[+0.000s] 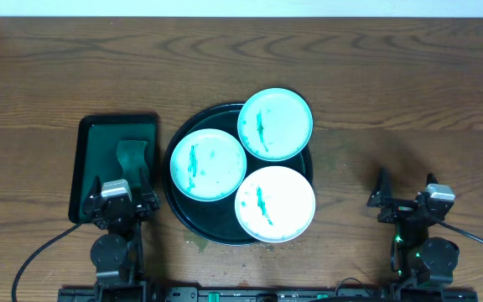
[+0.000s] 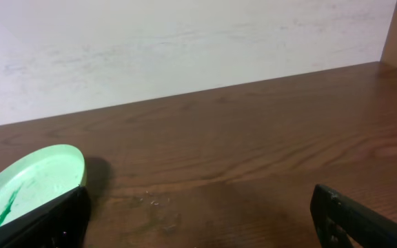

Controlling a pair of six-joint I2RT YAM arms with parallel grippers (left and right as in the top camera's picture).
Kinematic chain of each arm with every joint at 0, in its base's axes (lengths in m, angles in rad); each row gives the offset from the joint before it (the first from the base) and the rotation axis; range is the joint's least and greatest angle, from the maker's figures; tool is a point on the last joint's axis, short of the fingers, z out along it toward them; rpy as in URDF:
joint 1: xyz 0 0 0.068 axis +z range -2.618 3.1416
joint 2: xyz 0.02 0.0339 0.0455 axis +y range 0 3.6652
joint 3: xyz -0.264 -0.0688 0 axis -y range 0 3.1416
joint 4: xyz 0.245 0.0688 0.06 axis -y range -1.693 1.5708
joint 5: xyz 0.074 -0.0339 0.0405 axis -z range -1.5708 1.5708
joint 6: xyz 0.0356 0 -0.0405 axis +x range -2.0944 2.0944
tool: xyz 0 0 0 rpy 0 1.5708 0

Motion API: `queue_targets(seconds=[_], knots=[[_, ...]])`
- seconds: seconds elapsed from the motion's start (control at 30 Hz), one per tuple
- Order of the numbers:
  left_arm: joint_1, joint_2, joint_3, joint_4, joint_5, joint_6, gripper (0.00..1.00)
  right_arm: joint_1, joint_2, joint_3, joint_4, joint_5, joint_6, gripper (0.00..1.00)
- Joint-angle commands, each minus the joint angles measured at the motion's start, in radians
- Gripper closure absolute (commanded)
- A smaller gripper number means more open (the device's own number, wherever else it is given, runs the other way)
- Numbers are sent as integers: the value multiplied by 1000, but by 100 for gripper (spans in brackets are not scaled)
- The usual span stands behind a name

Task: Clean dirty plates on tray and stack at the side

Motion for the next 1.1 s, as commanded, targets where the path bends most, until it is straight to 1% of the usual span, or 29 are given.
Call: queue_targets(seconds=[0.0, 1.07], knots=[[3, 2, -13, -47, -16, 9, 13, -4, -3, -4, 0, -4, 10, 1], [3, 2, -13, -47, -18, 10, 13, -4, -3, -4, 16, -5, 11, 1]])
